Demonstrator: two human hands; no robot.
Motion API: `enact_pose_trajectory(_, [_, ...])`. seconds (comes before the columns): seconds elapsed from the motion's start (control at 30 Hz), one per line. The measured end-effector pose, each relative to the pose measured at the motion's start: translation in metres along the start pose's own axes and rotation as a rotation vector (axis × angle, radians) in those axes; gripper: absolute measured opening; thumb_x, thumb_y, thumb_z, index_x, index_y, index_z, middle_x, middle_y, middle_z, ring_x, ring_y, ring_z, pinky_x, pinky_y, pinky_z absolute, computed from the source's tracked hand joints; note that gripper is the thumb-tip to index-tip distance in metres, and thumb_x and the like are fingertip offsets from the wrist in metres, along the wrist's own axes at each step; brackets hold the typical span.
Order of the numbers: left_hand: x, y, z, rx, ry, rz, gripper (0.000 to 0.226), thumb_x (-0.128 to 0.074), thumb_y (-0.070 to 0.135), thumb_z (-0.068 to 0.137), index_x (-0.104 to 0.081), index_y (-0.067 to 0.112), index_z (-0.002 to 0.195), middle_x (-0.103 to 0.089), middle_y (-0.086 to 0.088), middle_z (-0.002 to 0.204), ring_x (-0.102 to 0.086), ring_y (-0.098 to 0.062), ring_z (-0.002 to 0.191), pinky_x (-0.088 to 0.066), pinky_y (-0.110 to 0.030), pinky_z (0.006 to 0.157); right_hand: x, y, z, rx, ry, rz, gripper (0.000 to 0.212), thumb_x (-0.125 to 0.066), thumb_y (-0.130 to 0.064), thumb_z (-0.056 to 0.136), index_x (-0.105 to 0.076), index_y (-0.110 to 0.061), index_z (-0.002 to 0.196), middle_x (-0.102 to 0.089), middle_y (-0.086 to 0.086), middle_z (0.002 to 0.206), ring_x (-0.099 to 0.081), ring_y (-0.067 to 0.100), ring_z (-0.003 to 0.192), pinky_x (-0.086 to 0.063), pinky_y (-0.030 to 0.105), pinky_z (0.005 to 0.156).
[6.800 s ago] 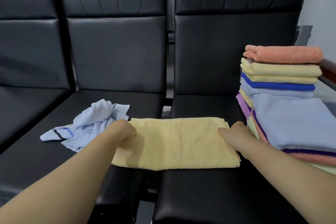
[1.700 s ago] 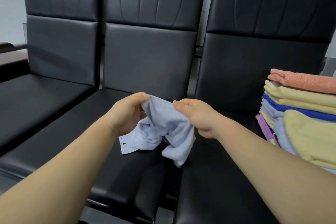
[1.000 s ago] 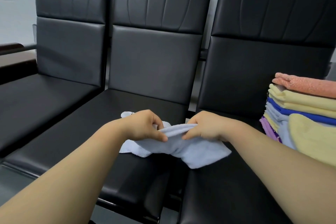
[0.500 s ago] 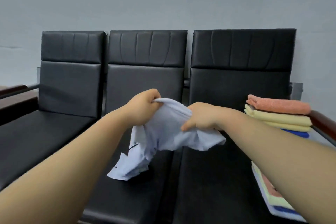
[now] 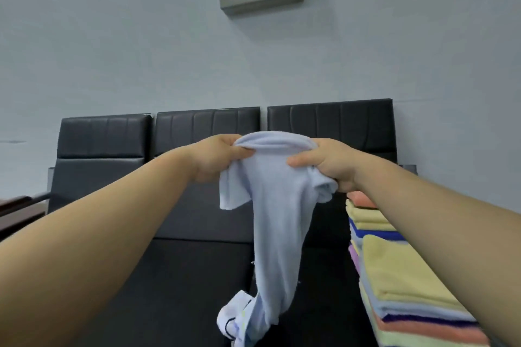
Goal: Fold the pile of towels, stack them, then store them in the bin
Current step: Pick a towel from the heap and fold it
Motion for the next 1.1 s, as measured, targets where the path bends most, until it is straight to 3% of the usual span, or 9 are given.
enact_pose_trajectory(0.13, [-0.010,0.020,0.012,-0.036,0.116,-0.122,0.030,-0.061,0.020,0.101,-0.062,0.002,0.124,-0.071,-0.013,0.108,-0.068,-0.026,0.093,-0.054,-0.040,0.082,0.012,-0.004,-0.008,-0.077,-0.044,-0.509,0.039,-0.089,-0.028,0.077,-0.074,-0.023,0.112,-0.079,0.002,0.106,-0.076,0.026,0.100,-0.062,0.043,0.087])
enact_pose_trajectory(0.23, [-0.021,0.028,0.012,-0.064,0.062,-0.073,0.027,-0.066,0.023,0.097,-0.068,0.007,0.119,-0.072,-0.011,0.104,-0.067,-0.026,0.088,-0.054,-0.040,0.079,0.021,-0.004,-0.012,-0.180,0.057,-0.924,0.040,-0.083,-0.048,0.069,-0.065,-0.016,0.085,-0.065,-0.001,0.078,-0.063,0.021,0.072,-0.053,0.035,0.071])
enact_pose_trajectory(0.3, [-0.028,0.031,0.010,-0.065,-0.008,0.155,0.019,-0.075,0.030,0.092,-0.075,0.020,0.107,-0.077,-0.002,0.102,-0.073,-0.021,0.090,-0.057,-0.036,0.080,0.025,-0.006,-0.015,-0.202,0.141,-0.924,0.040,-0.078,-0.047,0.075,-0.058,-0.012,0.079,-0.052,0.003,0.072,-0.050,0.023,0.065,-0.042,0.035,0.064])
enact_pose_trajectory(0.43, [-0.029,0.029,0.007,0.068,-0.088,0.634,0.014,-0.084,0.037,0.080,-0.075,0.028,0.086,-0.078,0.010,0.087,-0.075,-0.013,0.087,-0.059,-0.033,0.084,0.034,-0.009,-0.015,-0.160,0.193,-0.581,0.051,-0.083,-0.044,0.066,-0.075,-0.008,0.100,-0.074,0.017,0.094,-0.071,0.031,0.085,-0.056,0.041,0.078])
enact_pose_trajectory(0.63, [-0.014,0.026,0.013,0.011,-0.149,-0.144,0.032,-0.065,0.018,0.097,-0.064,0.004,0.126,-0.071,-0.016,0.125,-0.068,-0.030,0.116,-0.053,-0.048,0.102,0.040,-0.012,-0.018,-0.044,0.027,-0.213,0.033,-0.082,-0.008,0.085,-0.074,-0.007,0.117,-0.077,0.018,0.112,-0.075,0.036,0.105,-0.060,0.048,0.090])
enact_pose_trajectory(0.83, [-0.026,0.028,0.020,-0.088,-0.059,-0.371,0.022,-0.054,0.013,0.104,-0.065,0.008,0.121,-0.072,-0.015,0.115,-0.071,-0.029,0.104,-0.057,-0.042,0.088,0.030,-0.001,-0.019,-0.188,-0.092,-0.701,0.033,-0.089,-0.020,0.076,-0.079,-0.020,0.107,-0.081,-0.002,0.102,-0.077,0.022,0.097,-0.062,0.043,0.093])
enact_pose_trajectory(0.97, [-0.031,0.022,0.014,-0.063,-0.112,0.032,0.030,-0.077,0.023,0.089,-0.070,0.009,0.115,-0.076,-0.012,0.112,-0.073,-0.026,0.103,-0.057,-0.044,0.096,0.035,-0.004,-0.017,-0.234,0.096,-0.906,0.036,-0.085,-0.040,0.074,-0.076,-0.013,0.096,-0.078,0.007,0.097,-0.075,0.027,0.093,-0.061,0.044,0.088])
enact_pose_trajectory(1.03, [-0.030,0.016,0.012,0.019,-0.163,0.511,0.039,-0.087,0.040,0.071,-0.076,0.020,0.102,-0.079,0.000,0.101,-0.075,-0.019,0.097,-0.056,-0.045,0.099,0.042,-0.005,-0.016,-0.212,0.151,-0.762,0.036,-0.084,-0.036,0.074,-0.077,-0.011,0.098,-0.078,0.010,0.098,-0.076,0.030,0.094,-0.061,0.046,0.090])
enact_pose_trajectory(1.1, [-0.027,0.010,0.012,0.111,-0.183,0.650,0.038,-0.087,0.047,0.071,-0.076,0.025,0.100,-0.079,0.006,0.099,-0.075,-0.017,0.096,-0.056,-0.045,0.099,0.047,-0.005,-0.014,-0.173,0.174,-0.568,0.035,-0.084,-0.029,0.077,-0.076,-0.011,0.106,-0.078,0.014,0.104,-0.075,0.034,0.101,-0.059,0.051,0.096])
Point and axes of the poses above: each hand's wrist, its own z-axis towards the middle knuckle, its own x-axis out of the back of the hand, y = z × x, the point moved 1 cm from there along z, towards the middle knuckle
